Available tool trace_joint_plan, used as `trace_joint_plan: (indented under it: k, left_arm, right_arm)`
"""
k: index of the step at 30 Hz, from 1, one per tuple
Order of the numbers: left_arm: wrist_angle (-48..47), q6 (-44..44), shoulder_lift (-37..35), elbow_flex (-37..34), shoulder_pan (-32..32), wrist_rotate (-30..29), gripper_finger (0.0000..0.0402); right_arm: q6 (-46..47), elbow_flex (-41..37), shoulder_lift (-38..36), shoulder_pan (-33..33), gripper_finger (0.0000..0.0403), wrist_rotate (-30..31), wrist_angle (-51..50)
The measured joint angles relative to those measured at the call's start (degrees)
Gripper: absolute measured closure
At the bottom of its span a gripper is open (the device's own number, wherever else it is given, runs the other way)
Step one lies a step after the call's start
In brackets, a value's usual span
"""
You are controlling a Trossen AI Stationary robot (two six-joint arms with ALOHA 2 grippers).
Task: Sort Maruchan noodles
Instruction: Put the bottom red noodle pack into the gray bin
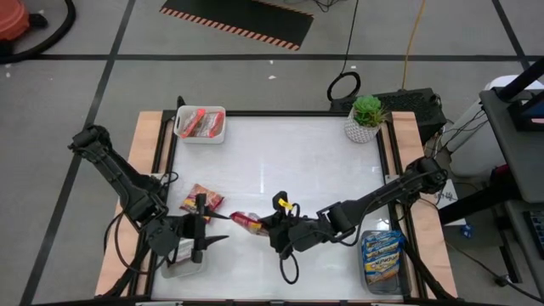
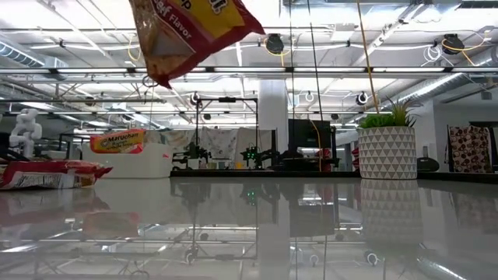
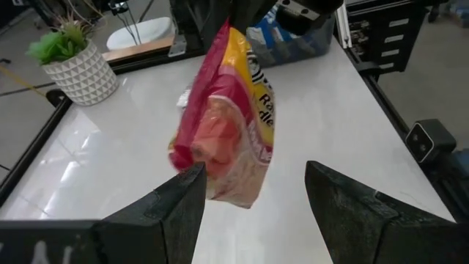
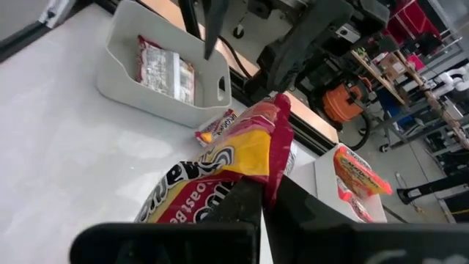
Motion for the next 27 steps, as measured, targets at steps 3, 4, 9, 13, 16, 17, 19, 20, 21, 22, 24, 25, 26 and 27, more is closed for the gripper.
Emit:
trace_joint_plan:
  k: [3, 4, 9, 13, 16, 17, 19, 20, 21, 22, 24, 25, 26, 27]
  left_arm:
    - [0.0, -0.3, 0.0, 0.0, -0.2, -0.1, 0.0164]
    - [0.0, -0.3, 0.0, 0.0, -0.2, -0.1, 0.0164]
    - [0.0, 0.2, 0.0, 0.0, -0.2, -0.1, 0.0164]
    - [1.9, 1.1, 0.0, 0.0, -0.2, 1.0, 0.0137]
    - [4.8, 0.7, 0.5, 0.0, 0.1, 2.2, 0.0096]
    - [5.6, 0.4, 1.0, 0.0, 0.2, 2.3, 0.0081]
    - [6.3, 0.3, 2.0, 0.0, 0.6, 3.1, 0.0053]
    - [6.6, 0.7, 2.7, 0.0, 1.0, 3.9, 0.0039]
    - [7.2, 1.2, 3.4, 0.0, 1.5, 4.9, 0.0027]
    - [7.3, 1.6, 4.2, 0.0, 2.0, 6.2, 0.0017]
    - [7.5, 1.9, 6.1, 0.0, 3.4, 9.8, 0.0006]
    - [7.9, 1.9, 6.9, -0.1, 4.2, 12.2, 0.0005]
    - [8.3, 1.9, 7.6, -0.1, 5.3, 15.0, 0.0005]
    - [8.8, 1.9, 8.4, -0.1, 6.2, 17.7, 0.0006]
  right_arm:
    - [0.4, 0.0, 0.0, 0.4, 0.0403, -1.9, 0.8]
    - [1.0, 0.0, 0.0, 0.4, 0.0403, -4.0, 1.1]
    - [5.2, 0.0, 0.0, 0.2, 0.0403, -13.6, 2.3]
    - [7.5, 0.0, 0.4, 0.2, 0.0403, -13.5, 2.4]
    - [8.2, 0.0, 0.8, 0.2, 0.0403, -13.5, 2.3]
    - [8.9, 0.0, 1.0, 0.2, 0.0403, -13.5, 2.5]
    - [9.3, 0.0, 1.2, 0.2, 0.0403, -13.6, 1.9]
    - [9.3, 0.0, 1.4, 0.2, 0.0403, -13.6, 1.7]
    - [9.3, 0.0, 1.8, 0.2, 0.0403, -13.6, 2.1]
    - [9.2, 0.0, 1.9, 0.2, 0.0403, -13.5, 2.2]
    - [8.9, -0.1, 2.0, 0.1, 0.0403, -13.6, 1.9]
    - [9.0, -0.1, 2.0, 0.0, 0.0403, -13.6, 1.9]
    - [9.1, -0.1, 2.0, -0.1, 0.0403, -13.6, 1.9]
    - [9.2, 0.0, 2.0, -0.2, 0.0403, -13.6, 2.0]
